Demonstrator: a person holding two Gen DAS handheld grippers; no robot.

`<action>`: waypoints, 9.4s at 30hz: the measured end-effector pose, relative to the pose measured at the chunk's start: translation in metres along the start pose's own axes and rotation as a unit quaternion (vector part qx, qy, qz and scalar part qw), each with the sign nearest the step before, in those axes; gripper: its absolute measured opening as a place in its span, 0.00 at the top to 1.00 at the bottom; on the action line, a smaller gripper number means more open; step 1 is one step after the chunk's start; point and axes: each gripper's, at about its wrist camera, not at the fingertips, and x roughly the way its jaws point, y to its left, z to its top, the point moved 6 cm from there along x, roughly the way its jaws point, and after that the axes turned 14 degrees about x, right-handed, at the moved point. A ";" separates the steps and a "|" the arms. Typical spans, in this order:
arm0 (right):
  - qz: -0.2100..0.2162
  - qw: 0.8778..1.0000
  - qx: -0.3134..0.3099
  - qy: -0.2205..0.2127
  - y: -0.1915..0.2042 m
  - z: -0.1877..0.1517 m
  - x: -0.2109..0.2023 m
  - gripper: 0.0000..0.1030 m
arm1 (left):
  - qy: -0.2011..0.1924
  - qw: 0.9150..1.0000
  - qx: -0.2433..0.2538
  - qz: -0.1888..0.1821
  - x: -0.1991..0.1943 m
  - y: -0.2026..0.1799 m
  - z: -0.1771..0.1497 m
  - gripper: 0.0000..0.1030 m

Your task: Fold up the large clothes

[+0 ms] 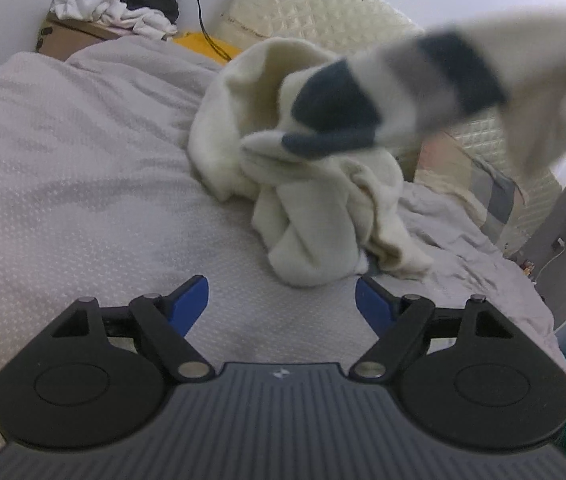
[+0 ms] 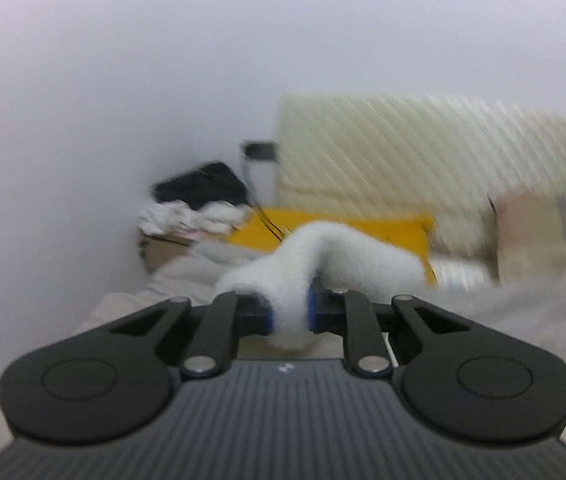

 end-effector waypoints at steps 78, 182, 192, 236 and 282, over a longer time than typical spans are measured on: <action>-0.075 0.811 0.579 0.044 -0.275 -0.252 0.174 0.53 | 0.013 0.972 -0.222 -0.079 0.048 0.033 -0.046 0.05; -0.137 0.825 0.545 0.058 -0.255 -0.276 -0.162 0.82 | 0.025 0.971 -0.193 -0.136 -0.035 -0.085 -0.067 0.86; -0.090 0.868 0.470 0.134 -0.208 -0.271 -0.159 0.82 | -0.107 0.989 -0.071 -0.076 -0.132 -0.073 -0.008 0.91; -0.152 0.944 0.187 0.223 -0.141 -0.279 -0.151 0.44 | 0.128 0.970 0.191 -0.075 -0.081 -0.161 -0.104 0.51; -0.198 0.939 0.261 0.108 -0.162 -0.266 -0.149 0.90 | -0.062 0.906 0.409 0.087 -0.093 -0.223 -0.112 0.29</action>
